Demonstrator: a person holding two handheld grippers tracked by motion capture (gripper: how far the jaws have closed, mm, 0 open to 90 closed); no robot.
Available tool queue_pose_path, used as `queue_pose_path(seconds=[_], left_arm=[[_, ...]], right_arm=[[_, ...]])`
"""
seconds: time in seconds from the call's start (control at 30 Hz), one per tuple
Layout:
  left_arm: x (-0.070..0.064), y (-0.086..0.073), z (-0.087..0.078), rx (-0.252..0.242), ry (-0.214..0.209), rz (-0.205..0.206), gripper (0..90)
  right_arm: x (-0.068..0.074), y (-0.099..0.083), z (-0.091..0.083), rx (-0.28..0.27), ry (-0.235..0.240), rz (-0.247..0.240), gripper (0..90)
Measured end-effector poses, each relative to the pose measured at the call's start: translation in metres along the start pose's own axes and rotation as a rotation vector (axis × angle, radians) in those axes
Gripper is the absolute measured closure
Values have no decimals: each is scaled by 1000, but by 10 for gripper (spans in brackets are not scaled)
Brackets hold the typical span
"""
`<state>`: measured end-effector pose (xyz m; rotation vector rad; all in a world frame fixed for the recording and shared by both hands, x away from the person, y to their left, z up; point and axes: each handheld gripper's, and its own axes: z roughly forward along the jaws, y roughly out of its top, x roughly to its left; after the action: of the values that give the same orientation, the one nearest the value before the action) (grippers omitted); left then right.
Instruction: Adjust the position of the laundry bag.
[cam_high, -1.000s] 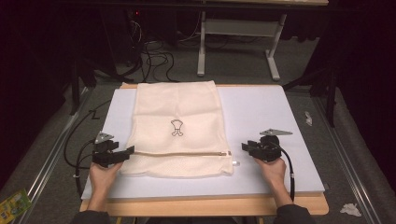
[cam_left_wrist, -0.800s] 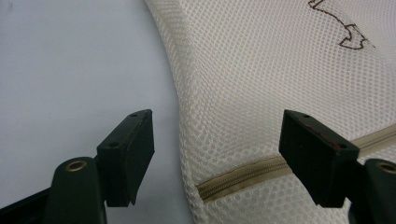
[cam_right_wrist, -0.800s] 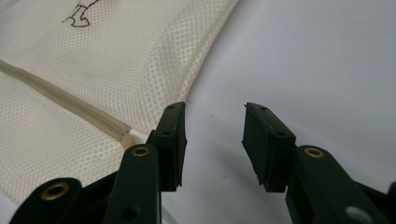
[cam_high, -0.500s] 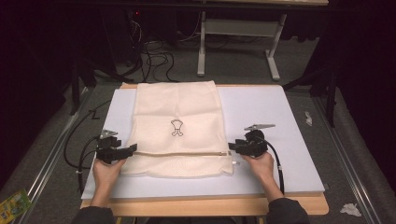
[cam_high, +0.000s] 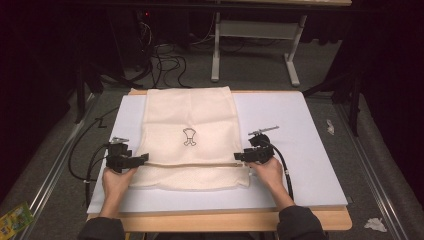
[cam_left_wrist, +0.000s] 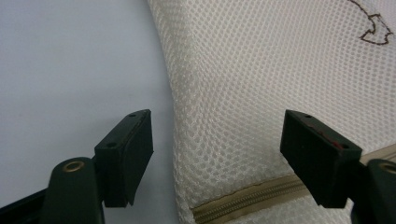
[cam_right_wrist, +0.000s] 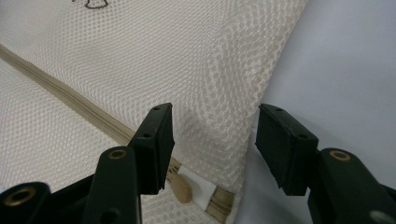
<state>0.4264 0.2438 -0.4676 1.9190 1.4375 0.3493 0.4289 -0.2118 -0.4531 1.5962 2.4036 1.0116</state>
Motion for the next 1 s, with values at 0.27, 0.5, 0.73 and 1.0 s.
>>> queue_pose_path(seconds=[0.27,0.5,0.73,1.0], left_arm=[[0,3,8,30,-19,-13,288],[-3,2,9,35,-23,10,352],[-8,2,9,50,-13,47,470],[-10,6,10,68,6,62,707]], right_arm=[[0,4,8,58,7,31,453],[8,6,12,104,-8,9,462],[11,7,14,111,-16,-30,589],[7,8,14,109,17,-61,830]])
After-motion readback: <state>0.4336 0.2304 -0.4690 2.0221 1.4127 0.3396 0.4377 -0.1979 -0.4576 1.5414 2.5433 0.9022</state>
